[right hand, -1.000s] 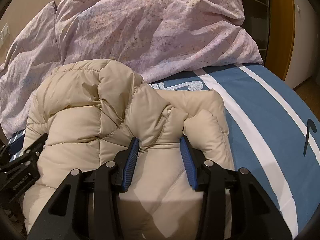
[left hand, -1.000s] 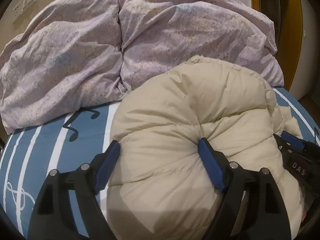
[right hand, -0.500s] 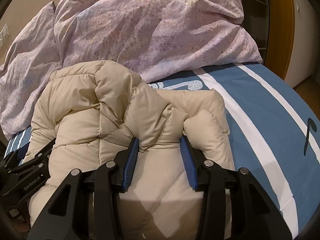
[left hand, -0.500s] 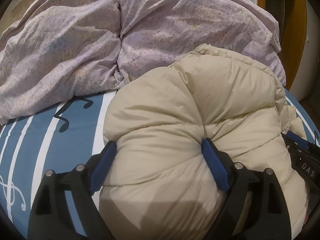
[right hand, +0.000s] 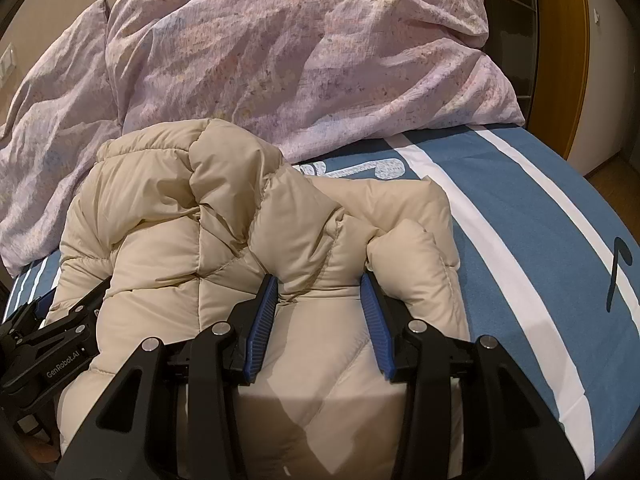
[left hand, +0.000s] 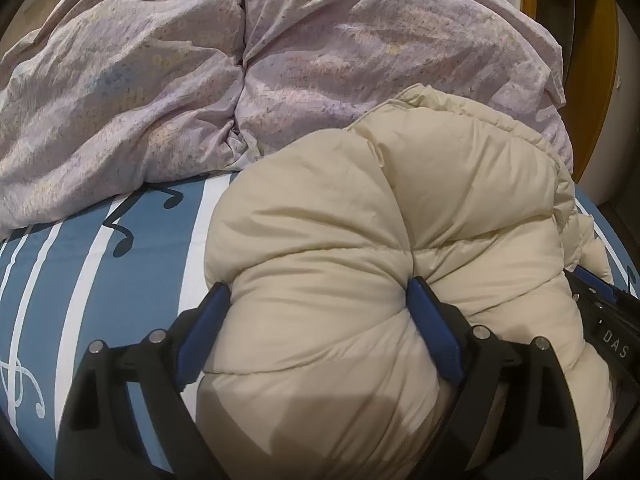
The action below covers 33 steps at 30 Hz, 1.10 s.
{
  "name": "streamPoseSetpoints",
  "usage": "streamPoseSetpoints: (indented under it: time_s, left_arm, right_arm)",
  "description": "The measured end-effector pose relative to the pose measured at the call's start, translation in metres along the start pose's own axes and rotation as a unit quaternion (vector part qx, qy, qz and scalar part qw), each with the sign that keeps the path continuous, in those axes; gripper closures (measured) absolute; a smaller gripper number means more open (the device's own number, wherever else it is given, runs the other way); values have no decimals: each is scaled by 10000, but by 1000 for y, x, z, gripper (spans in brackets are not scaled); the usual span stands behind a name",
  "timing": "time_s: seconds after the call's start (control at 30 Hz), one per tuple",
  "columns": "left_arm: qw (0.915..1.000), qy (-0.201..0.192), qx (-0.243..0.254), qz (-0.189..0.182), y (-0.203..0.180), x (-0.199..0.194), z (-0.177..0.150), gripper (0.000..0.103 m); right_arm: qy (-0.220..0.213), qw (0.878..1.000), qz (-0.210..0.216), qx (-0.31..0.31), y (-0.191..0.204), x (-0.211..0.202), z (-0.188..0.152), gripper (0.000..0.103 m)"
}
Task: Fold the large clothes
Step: 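Hold both open tools against the sides of the beige jacket bundle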
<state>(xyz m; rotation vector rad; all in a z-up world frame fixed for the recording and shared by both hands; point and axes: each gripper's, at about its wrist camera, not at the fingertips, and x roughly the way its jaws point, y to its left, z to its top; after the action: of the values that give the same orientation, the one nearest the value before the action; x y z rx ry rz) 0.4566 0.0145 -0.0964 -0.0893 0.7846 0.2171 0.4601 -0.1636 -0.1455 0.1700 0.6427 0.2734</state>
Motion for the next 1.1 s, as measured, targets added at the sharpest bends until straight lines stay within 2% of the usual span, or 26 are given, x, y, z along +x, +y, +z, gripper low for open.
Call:
streamPoseSetpoints:
  time_s: [0.77,0.93,1.0,1.07,1.1]
  left_arm:
    - [9999,-88,-112,-13,4,0,-5,11]
    - [10000,20,-89,15,6,-14,-8,11]
    - [9995,28,-141,-279,15,-35,-12,12]
    - [9987,-55,-202,-471,28,-56,-16,12]
    - [9983,-100,-224,-526,35,-65,-18,12]
  right_arm:
    - [19,10000,27,8,0,0,1,58]
    - [213,9997,81,-37,-1,-4,6,57]
    - [275,9990,333,108,-9,-18,6,53]
    - [284,9969,669,312,-21,-36,6,32]
    - [228,9959,776,397,-28,-47,5,27]
